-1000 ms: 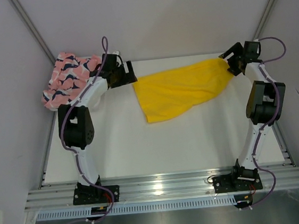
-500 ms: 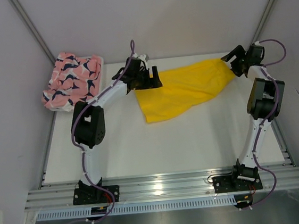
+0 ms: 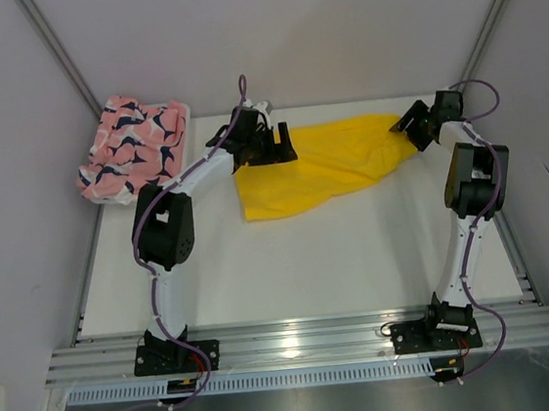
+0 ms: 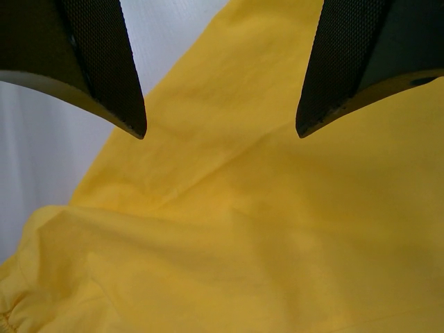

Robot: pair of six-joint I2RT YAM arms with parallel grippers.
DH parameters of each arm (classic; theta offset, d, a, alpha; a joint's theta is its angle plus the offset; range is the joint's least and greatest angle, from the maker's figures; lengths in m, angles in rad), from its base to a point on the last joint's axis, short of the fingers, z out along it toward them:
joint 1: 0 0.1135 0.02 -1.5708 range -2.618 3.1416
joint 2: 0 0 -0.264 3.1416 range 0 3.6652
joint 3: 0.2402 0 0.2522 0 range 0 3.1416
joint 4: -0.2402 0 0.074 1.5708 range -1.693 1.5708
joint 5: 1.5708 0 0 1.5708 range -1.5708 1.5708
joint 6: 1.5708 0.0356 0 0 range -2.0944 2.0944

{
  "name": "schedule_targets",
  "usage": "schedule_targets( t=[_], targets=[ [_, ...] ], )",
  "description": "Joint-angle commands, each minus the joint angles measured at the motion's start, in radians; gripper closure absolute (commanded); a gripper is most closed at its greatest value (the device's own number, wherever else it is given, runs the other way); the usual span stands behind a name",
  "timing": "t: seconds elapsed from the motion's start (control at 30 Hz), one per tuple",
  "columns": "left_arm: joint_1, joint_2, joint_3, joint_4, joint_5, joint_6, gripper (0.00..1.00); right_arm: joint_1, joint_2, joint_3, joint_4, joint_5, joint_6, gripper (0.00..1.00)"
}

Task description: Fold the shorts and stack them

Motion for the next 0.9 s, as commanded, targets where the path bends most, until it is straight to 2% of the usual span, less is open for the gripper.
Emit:
schedule_targets(
  t=[0.0,0.1,0.3,0.33,0.53,0.63,0.87],
  targets=[
    [0.005,-0.057,-0.014,0.006,-0.031,0.018,0.11,0.055,-0.153,-0.112,-0.04,0.007,-0.044,0.32],
    [0.005,-0.091,-0.037,0.009,-0.038,0.026,0.11,0.101,-0.296,-0.387,0.026,0.014,-0.035,0.32],
    [0.004,-0.134,-0.082,0.037,0.0,0.043,0.11,0.204,-0.595,-0.773,0.166,0.017,0.019,0.25],
    [0.004,-0.14,-0.083,0.04,0.017,0.045,0.11,0.251,-0.628,-0.853,0.184,0.017,0.021,0.24],
    [-0.03,-0.14,-0.076,0.051,0.072,0.074,0.11,0.319,-0.787,-1.002,0.204,-0.002,0.024,0.11],
    [-0.073,-0.114,-0.022,0.037,0.107,0.1,0.11,0.316,-0.852,-1.036,0.212,-0.014,0.002,0.09],
    [-0.161,0.001,0.15,0.019,0.143,0.085,0.12,0.256,-0.875,-1.088,0.307,-0.019,0.007,0.09]
  ],
)
